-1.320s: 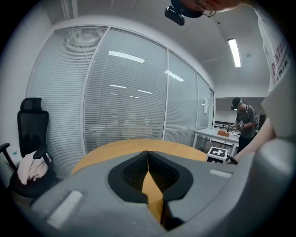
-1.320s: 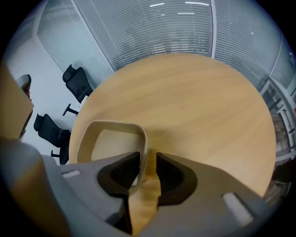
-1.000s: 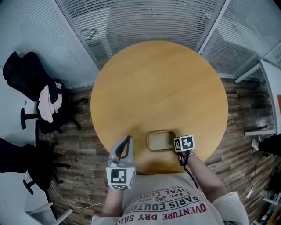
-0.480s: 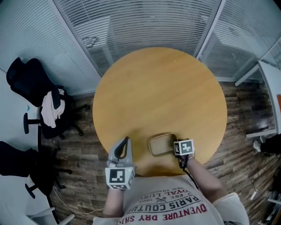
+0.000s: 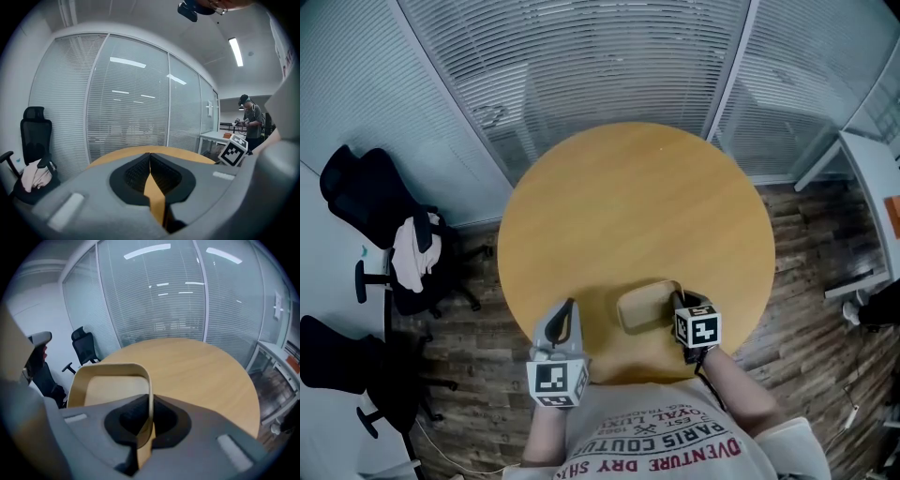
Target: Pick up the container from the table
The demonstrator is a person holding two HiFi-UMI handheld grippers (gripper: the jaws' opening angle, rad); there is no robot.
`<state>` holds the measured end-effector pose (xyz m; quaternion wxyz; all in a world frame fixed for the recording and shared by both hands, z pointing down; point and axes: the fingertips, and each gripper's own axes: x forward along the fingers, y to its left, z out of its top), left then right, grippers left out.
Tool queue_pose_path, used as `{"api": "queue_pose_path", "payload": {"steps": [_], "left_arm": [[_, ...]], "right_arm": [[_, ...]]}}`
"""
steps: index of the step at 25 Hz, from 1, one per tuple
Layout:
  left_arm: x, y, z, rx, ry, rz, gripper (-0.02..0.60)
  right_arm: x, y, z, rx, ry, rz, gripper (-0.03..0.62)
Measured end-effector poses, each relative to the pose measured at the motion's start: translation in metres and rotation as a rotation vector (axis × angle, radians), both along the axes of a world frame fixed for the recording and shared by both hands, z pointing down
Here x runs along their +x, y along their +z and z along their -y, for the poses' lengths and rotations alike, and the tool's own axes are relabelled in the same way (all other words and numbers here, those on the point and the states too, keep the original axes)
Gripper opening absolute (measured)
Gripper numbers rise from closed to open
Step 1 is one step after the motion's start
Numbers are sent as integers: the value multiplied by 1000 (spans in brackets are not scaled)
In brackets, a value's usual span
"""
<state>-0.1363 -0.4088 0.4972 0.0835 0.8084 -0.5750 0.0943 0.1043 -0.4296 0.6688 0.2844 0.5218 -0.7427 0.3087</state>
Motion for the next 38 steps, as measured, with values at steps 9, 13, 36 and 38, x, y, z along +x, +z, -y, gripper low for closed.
{"api": "queue_pose_path", "payload": {"steps": [9,13,36,38], "left_arm": [[20,-20,-9,39,12,2,8],[29,-31,-13,53,13,-20,8],[57,-94,-38,188,23,-8,8],[64,-96,-41,193,33,1,8]], "right_arm": [[18,-117,11,326,68,119,5],[27,-167,8,484,94,145,5],[29,-255,-24,805,-25,154,5],[32,-255,-27,804,-32,157,5]]}}
